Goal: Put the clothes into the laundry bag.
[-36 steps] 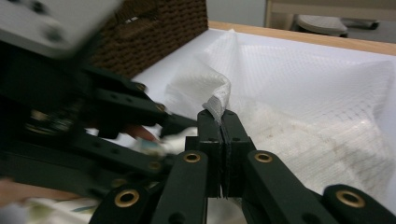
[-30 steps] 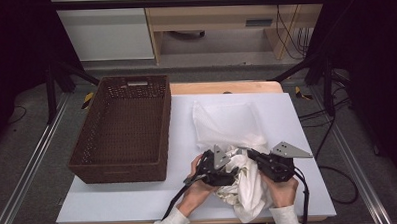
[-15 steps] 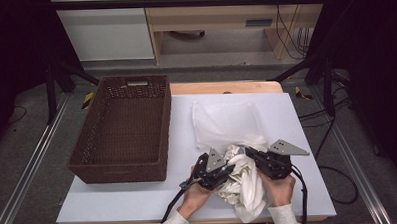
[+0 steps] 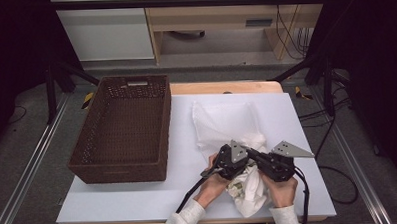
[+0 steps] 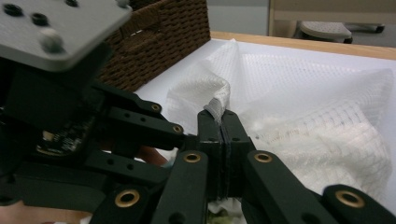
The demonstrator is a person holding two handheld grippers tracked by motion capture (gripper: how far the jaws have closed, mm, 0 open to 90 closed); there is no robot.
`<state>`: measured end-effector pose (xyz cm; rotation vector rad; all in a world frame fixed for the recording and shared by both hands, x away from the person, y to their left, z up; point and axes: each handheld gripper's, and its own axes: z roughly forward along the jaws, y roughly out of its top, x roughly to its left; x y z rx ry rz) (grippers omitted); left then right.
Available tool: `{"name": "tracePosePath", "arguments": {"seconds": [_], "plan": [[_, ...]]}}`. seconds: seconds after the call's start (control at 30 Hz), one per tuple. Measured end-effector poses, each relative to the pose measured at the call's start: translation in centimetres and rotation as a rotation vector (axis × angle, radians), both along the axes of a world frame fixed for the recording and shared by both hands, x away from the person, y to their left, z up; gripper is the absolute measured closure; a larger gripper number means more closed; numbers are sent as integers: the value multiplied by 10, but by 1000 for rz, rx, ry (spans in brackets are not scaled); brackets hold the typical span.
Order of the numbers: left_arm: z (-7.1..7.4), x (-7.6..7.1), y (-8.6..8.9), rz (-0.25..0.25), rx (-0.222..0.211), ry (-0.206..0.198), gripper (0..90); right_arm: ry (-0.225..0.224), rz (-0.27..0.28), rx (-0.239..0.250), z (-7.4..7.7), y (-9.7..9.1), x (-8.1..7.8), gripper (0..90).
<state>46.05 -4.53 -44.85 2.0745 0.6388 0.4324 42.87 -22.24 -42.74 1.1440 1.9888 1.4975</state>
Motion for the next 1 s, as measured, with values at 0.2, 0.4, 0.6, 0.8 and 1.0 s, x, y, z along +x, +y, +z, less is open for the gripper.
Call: {"name": "tracePosePath", "arguments": {"seconds": [0.2,0.4,0.6,0.8,1.0], "plan": [[11,-10,20,34,-59,18,376,1,-9,-32,-4,4,0,892],[16,-30,50,40,-12,-9,238,9,-3,-44,-4,5,0,892],[-12,-17,57,24,-98,172,310,1,-6,-50,-3,8,1,892],[-15,-17,40,-9,-117,145,719,6,-5,-56,-4,11,3,892],[2,-26,30,-39,-112,57,772,-5,-5,-18,1,6,1,893]]}}
